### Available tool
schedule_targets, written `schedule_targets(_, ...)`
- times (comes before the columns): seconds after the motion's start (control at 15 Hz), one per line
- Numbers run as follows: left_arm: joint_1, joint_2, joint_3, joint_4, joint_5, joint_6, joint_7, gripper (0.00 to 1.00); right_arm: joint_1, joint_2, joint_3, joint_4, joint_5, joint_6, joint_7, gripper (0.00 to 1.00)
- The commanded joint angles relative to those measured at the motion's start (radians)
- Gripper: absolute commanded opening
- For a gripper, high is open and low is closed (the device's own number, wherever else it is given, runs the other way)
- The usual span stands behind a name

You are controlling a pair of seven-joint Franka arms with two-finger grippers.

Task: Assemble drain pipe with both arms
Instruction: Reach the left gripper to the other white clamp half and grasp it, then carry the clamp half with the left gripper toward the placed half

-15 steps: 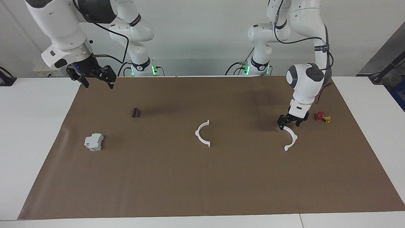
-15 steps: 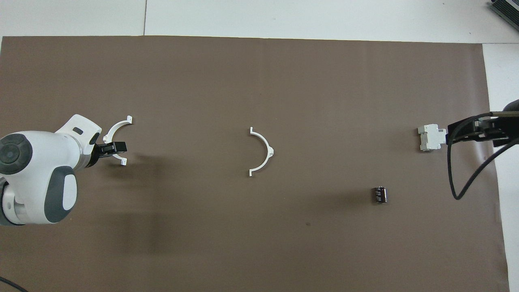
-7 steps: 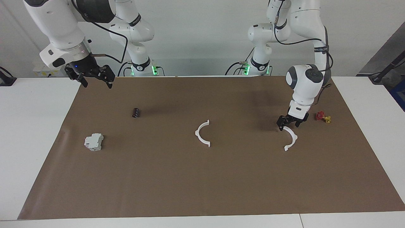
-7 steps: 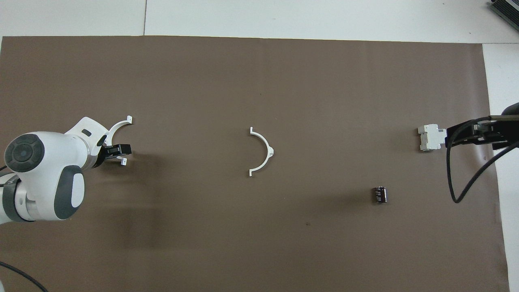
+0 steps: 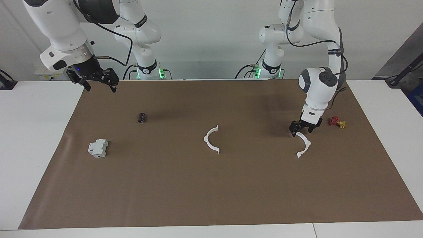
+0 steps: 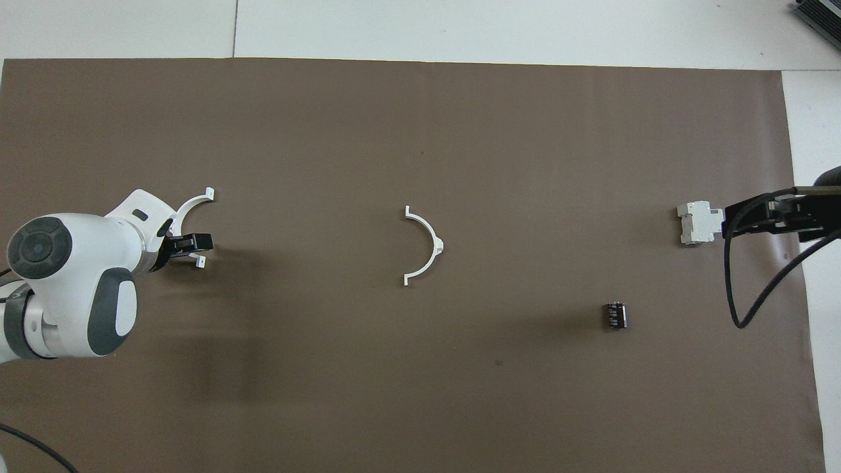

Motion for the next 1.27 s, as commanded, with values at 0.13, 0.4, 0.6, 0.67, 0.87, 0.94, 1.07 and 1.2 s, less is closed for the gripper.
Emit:
schedule_targets(0.13,0.006,0.0,-0.003,-0.095,-0.011,0.186,-0.053,0.58,-0.008,-0.014,0.003,-0.005,0.007,0.017,-0.001,1.0)
schedule_targets(0.4,-0.006,0.0,0.0,-0.083,-0.011,0.148,-0.044,0.0,-0.005,-0.005,0.005,0.001,0.007,0.012,-0.001,1.0)
schedule_targets(0.6,-0.029,0.001,-0.003,0.008,-0.009,-0.005,-0.056,0.0,-0.003,-0.01,0.005,-0.004,0.01,0.015,0.011,1.0)
schedule_targets(0.67,-0.052,0.001,-0.003,0.054,-0.011,-0.08,-0.059,0.0,-0.005,-0.011,0.003,-0.002,0.01,0.015,0.005,1.0)
schedule_targets(0.87,-0.149,-0.005,-0.003,0.125,-0.009,-0.176,-0.216,0.0,-0.006,-0.013,0.005,-0.004,0.01,0.014,0.002,1.0)
schedule_targets(0.94,-0.205,-0.005,-0.003,0.129,-0.009,-0.171,-0.346,0.0,-0.006,-0.013,0.005,-0.004,0.01,0.015,0.002,1.0)
schedule_targets(1.07,-0.301,0.001,-0.003,0.165,0.002,-0.176,-0.615,0.0,-0.006,-0.013,0.005,-0.004,0.01,0.015,0.002,1.0)
schedule_targets(1.2,-0.374,0.001,-0.003,0.173,0.002,-0.167,-0.737,0.0,-0.006,-0.013,0.005,-0.004,0.011,0.015,0.002,1.0)
